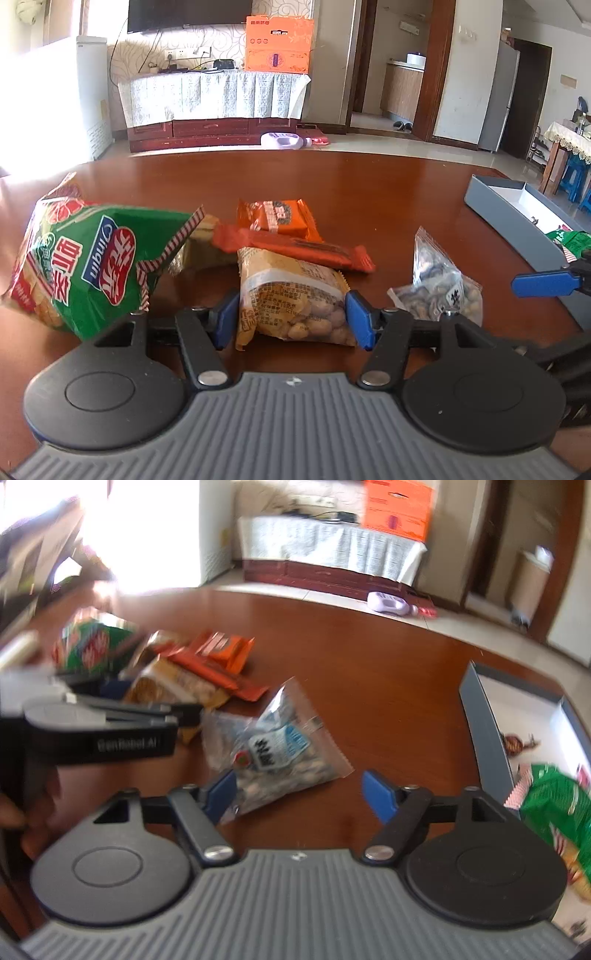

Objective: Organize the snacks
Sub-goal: 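Close left tool on yellow peanut bag while right tool grasps clear seed bag, then carry peanut bag with left tool while right tool carries seed bag toward gray box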

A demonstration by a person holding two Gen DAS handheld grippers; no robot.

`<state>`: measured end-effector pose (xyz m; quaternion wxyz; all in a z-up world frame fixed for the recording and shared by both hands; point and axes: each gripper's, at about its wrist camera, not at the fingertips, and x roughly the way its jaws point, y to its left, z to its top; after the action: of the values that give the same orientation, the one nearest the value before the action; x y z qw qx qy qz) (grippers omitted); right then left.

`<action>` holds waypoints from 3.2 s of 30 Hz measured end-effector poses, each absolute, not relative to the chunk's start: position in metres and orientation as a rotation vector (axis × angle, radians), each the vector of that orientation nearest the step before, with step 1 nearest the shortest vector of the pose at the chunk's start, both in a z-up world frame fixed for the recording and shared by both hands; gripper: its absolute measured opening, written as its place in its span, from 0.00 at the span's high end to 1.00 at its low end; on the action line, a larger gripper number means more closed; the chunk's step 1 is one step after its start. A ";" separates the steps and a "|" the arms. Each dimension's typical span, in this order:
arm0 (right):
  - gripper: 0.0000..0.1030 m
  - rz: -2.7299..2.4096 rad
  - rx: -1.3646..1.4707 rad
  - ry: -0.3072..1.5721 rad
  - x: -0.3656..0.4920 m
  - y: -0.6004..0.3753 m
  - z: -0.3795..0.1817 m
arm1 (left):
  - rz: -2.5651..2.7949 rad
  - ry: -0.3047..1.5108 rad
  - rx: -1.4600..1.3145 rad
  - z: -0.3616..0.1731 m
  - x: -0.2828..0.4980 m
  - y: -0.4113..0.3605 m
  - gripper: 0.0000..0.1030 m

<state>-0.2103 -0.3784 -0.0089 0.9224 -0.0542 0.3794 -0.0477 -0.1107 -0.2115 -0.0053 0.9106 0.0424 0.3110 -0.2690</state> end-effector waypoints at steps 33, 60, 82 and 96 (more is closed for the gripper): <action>0.28 -0.073 0.103 0.730 -0.183 -0.400 -0.026 | -0.467 0.668 0.088 -0.010 -0.112 -0.208 0.26; 0.67 -0.039 -0.030 0.606 -0.222 -0.375 0.019 | -0.461 0.596 0.156 0.001 -0.135 -0.211 0.42; 0.68 -0.056 -0.023 0.514 -0.256 -0.387 0.057 | -0.503 0.540 0.167 0.038 -0.157 -0.246 0.41; 0.68 -0.141 0.011 0.487 -0.292 -0.429 0.067 | -0.573 0.524 0.172 0.055 -0.180 -0.311 0.41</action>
<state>-0.2916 -0.4293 0.0669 0.9680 0.0055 0.2408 -0.0697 -0.1802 -0.3110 0.0546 0.9220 0.0839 0.2551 -0.2791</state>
